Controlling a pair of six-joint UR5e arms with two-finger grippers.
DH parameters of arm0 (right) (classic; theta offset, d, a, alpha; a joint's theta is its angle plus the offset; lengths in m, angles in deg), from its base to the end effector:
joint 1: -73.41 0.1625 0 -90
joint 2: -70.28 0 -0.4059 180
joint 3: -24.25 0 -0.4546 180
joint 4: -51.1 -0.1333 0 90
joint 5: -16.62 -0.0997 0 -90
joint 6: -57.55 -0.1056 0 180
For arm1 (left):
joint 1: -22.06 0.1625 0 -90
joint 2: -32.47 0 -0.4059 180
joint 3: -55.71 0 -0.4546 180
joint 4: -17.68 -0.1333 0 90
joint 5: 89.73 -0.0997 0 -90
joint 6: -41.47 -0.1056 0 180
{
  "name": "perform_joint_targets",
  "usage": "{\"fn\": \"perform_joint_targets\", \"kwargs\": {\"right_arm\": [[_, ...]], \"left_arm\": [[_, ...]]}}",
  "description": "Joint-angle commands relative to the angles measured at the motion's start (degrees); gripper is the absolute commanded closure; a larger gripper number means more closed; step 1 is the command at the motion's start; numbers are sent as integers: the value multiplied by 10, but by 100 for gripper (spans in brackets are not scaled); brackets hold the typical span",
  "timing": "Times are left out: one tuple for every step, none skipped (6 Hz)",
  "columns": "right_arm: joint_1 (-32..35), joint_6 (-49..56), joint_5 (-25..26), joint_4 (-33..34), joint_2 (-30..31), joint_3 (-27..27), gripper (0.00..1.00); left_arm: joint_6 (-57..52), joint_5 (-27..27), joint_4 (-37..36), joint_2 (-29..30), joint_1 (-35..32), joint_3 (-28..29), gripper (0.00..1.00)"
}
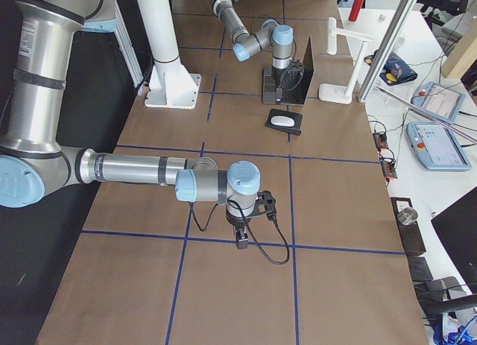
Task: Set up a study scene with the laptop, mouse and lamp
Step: 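Release the mouse and withdraw the left arm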
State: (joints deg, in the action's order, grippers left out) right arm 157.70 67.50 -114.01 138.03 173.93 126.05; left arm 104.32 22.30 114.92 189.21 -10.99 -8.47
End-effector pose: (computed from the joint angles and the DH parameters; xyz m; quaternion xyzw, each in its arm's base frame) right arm 0.0185 -0.4641 0.6496 0.0228 -0.3466 -0.1314 0.9285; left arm 0.6663 -0.5453 0.0160 0.0499 0.4340 0.0317 0.8990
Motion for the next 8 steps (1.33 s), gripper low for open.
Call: {"fn": "perform_joint_targets", "kwargs": {"right_arm": [[0,1,-1,-1,1,5,0],[0,1,-1,-1,1,5,0],[0,3,-1,-2,1,5,0],[0,3,-1,-2,1,6,0],[0,2,-1,-2,1,5,0],[0,2,-1,-1,1,4,0],[0,1,-2,-2,1,5,0],[0,-1,-2,-2,1,4,0]], "left_arm": [[-100,3,-121,-173,-16,-265,0],[-150,18,-131,-262,-33,-360,0],[-214,29,-134,-336,-56,-432,0],[-279,35,-134,-407,-82,-485,0],[-357,65,-135,-466,-125,-515,0],[-422,86,-134,-527,-160,-538,0],[-457,114,-133,-578,-206,-539,0],[-501,146,-135,-633,-266,-537,0]]}}
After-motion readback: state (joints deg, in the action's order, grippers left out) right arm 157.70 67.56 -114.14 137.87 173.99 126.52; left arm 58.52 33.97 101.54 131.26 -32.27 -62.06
